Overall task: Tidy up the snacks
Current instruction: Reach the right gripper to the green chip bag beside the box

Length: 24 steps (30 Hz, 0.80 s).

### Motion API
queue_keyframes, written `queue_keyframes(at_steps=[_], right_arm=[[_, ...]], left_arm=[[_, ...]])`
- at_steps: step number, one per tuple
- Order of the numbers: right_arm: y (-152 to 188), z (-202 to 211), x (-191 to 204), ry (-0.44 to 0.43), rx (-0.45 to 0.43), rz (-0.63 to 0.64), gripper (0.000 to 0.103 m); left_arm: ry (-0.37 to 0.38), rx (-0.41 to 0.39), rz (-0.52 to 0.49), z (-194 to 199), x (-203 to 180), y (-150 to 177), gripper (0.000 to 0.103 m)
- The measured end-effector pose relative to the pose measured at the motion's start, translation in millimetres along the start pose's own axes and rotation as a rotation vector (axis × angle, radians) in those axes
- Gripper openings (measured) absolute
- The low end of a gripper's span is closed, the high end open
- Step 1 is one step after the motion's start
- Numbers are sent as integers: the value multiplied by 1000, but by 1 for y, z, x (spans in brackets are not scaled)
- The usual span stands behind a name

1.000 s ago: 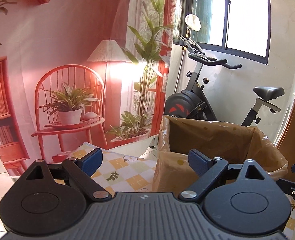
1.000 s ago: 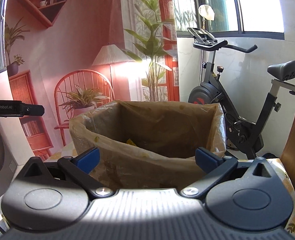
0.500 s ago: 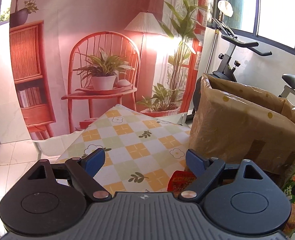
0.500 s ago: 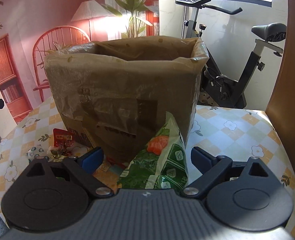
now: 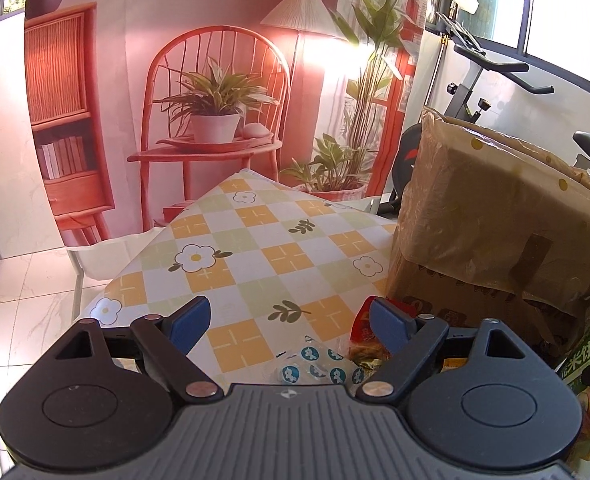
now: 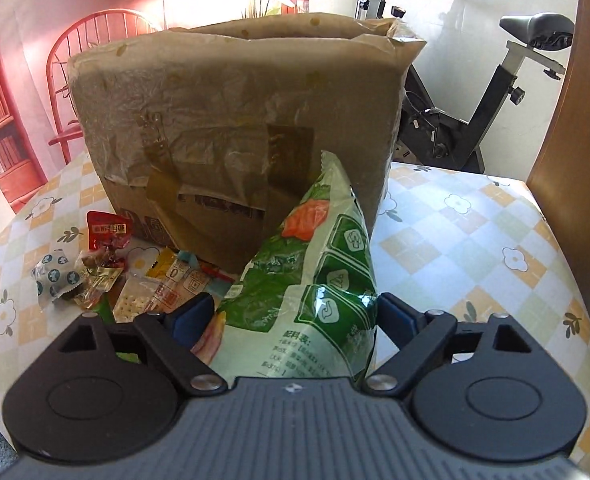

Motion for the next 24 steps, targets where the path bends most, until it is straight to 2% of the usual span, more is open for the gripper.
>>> queue_keyframes(at_steps=[4, 6, 10, 12, 18, 21, 24], right_arm=[[0, -6, 3, 30, 27, 17, 92], [4, -11, 3, 74, 40, 28, 93], [6, -9, -4, 75, 28, 17, 87], [6, -9, -8, 83, 33, 4, 87], [5, -11, -15, 96, 49, -25, 94], [6, -12, -18, 61, 49, -42, 90], [6, -10, -15, 48, 37, -24, 80]], left_arm=[[-1, 5, -5, 0, -1, 4, 88], [1, 12, -9, -2, 0, 5, 88], [-6, 37, -6, -7, 2, 8, 87], [-11, 47, -3, -10, 4, 8, 86], [19, 73, 10, -15, 8, 8, 84], [43, 90, 7, -22, 7, 7, 83], [85, 99, -12, -32, 1, 8, 82]])
Point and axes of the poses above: each gripper's, at about its wrist camera, not at the fingertips, and z roughly against the way its jaws point, x to its left, y to its underside, the point moved 1 cm from there along -z, roughly the way its jaws point, and after that the axes turned 1 degree about x, right-handed, at the moved point
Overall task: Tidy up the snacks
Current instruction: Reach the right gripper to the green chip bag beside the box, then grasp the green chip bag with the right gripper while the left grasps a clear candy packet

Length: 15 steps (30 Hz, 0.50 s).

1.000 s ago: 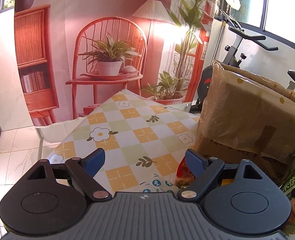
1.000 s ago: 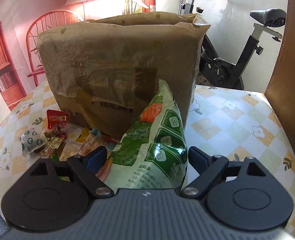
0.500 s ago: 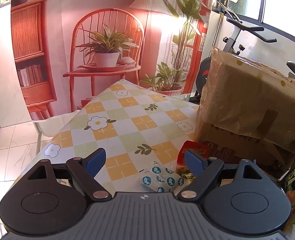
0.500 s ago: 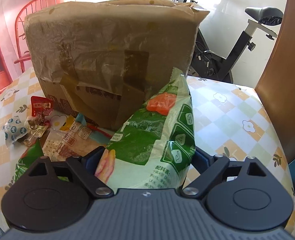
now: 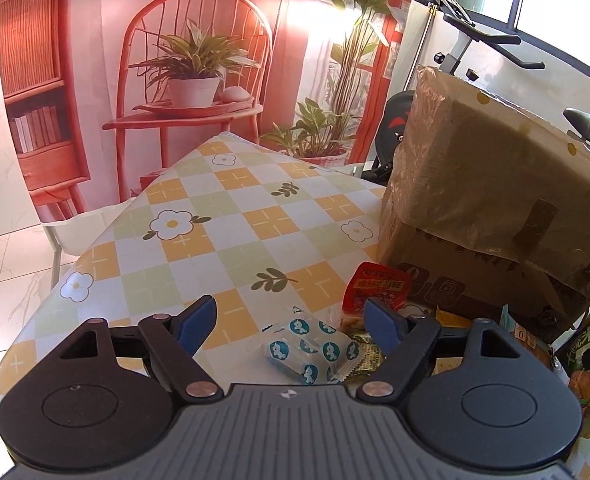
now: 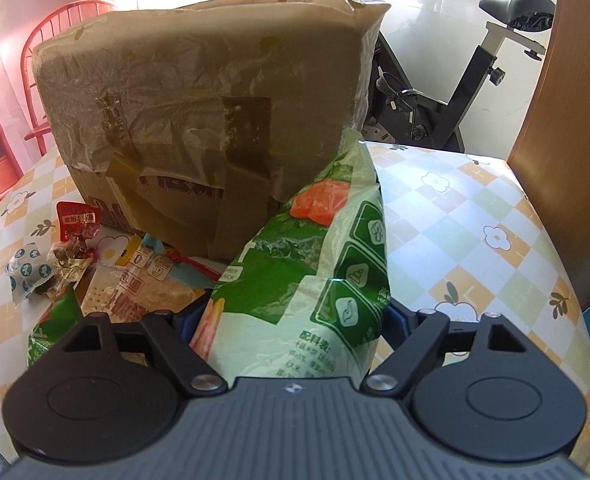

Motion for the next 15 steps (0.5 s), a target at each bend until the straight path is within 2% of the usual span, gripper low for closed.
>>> queue_keyframes(at_steps=[3, 4, 7, 9, 11, 13, 15], right_arm=[[2, 2, 4, -7, -12, 23, 75], [2, 2, 5, -7, -15, 30, 74], [3, 3, 6, -11, -23, 42, 72], [3, 2, 6, -14, -22, 43, 72], [3, 2, 5, -17, -21, 40, 72], [3, 2, 4, -19, -22, 41, 72], [3, 1, 4, -22, -21, 44, 72]], left_arm=[[67, 15, -21, -17, -6, 2, 80], [84, 31, -23, -24, -7, 3, 77], [121, 81, -58, -46, -15, 8, 64], [147, 108, -83, -61, -20, 11, 51], [178, 123, -79, -75, -21, 11, 32], [177, 108, -101, -86, -27, 8, 25], [151, 85, -139, -94, -34, 2, 24]])
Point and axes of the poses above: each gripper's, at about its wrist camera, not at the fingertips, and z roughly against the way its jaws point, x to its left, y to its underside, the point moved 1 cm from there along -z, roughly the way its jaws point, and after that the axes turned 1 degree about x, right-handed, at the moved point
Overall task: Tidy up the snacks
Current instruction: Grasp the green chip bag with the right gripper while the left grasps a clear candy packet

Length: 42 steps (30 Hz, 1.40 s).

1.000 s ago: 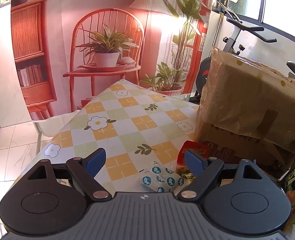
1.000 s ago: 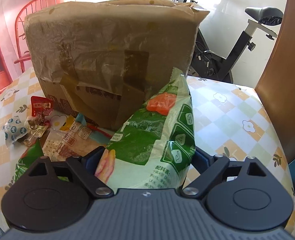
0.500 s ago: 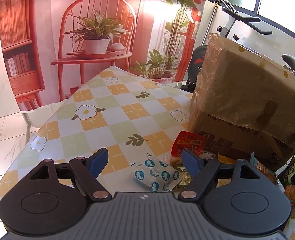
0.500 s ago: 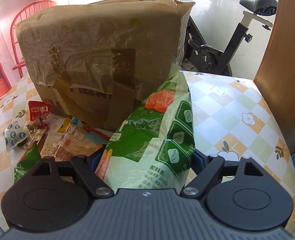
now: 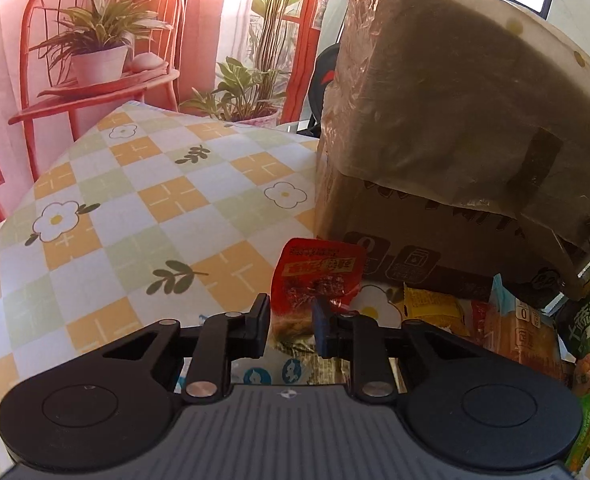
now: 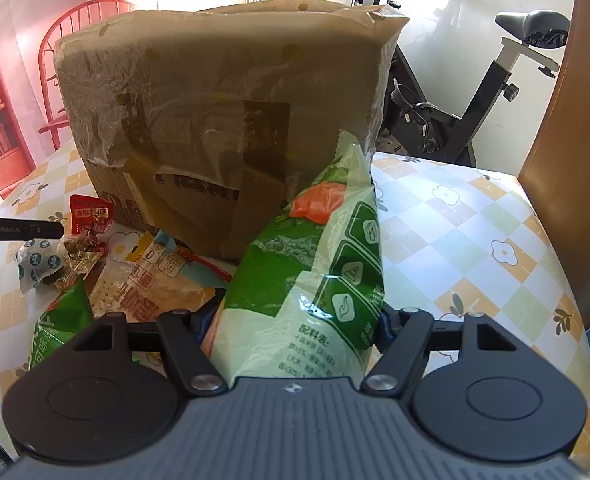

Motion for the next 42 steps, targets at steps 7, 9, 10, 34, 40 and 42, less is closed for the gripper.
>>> queue_keyframes(at_steps=[7, 9, 10, 34, 40, 42], right_arm=[[-1, 0, -4, -10, 3, -15, 72], [-1, 1, -3, -10, 2, -16, 72], [-1, 1, -3, -10, 2, -16, 72], [0, 1, -6, -22, -4, 0, 72], [1, 5, -10, -34, -19, -22, 69], [1, 9, -12, -41, -21, -23, 68]], left_arm=[[57, 55, -73, -28, -1, -15, 24], [90, 68, -65, -29, 1, -12, 24], [104, 72, -61, -28, 2, -10, 24], [84, 88, -193, -25, -3, 21, 20], [60, 28, -144, -7, -2, 22, 18], [64, 3, -146, 4, -3, 21, 18]])
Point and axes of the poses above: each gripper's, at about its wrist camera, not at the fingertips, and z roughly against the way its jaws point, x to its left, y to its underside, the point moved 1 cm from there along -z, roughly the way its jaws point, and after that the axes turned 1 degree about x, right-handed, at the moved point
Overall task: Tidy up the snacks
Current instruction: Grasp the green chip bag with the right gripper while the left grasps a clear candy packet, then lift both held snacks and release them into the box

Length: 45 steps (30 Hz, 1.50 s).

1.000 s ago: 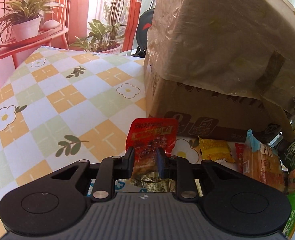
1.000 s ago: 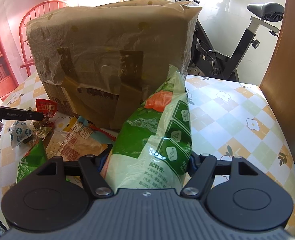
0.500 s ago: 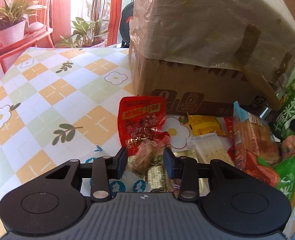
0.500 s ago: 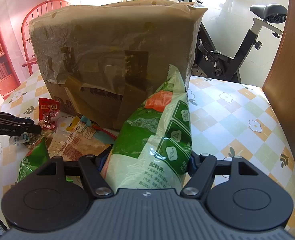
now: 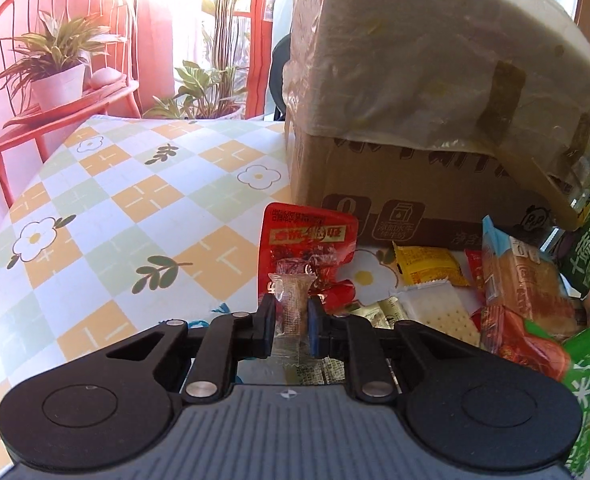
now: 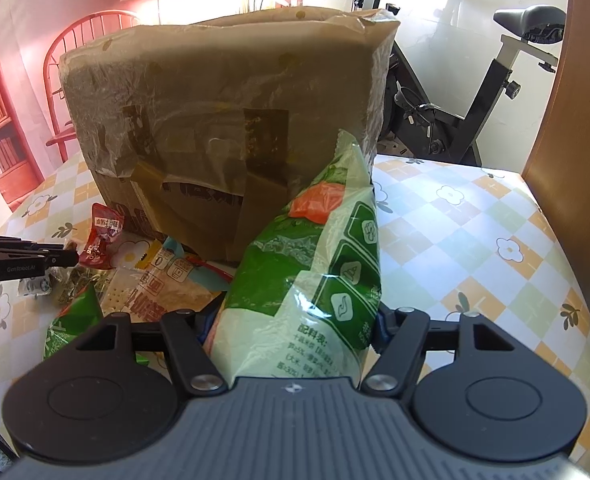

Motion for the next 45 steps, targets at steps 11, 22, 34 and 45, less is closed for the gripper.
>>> queue_keyframes(at_steps=[11, 22, 34, 45], right_arm=[[0, 31, -9, 9, -48, -16, 67], [-35, 95, -11, -1, -222, 24, 67], [-109, 158, -12, -28, -390, 81, 66], [-204, 100, 3, -31, -469, 199, 66]], left_arm=[[25, -109, 31, 49, -10, -9, 18], [66, -274, -23, 96, -39, -49, 18], [91, -401, -79, 123, -70, -102, 18], [76, -429, -142, 108, -96, -175, 18]])
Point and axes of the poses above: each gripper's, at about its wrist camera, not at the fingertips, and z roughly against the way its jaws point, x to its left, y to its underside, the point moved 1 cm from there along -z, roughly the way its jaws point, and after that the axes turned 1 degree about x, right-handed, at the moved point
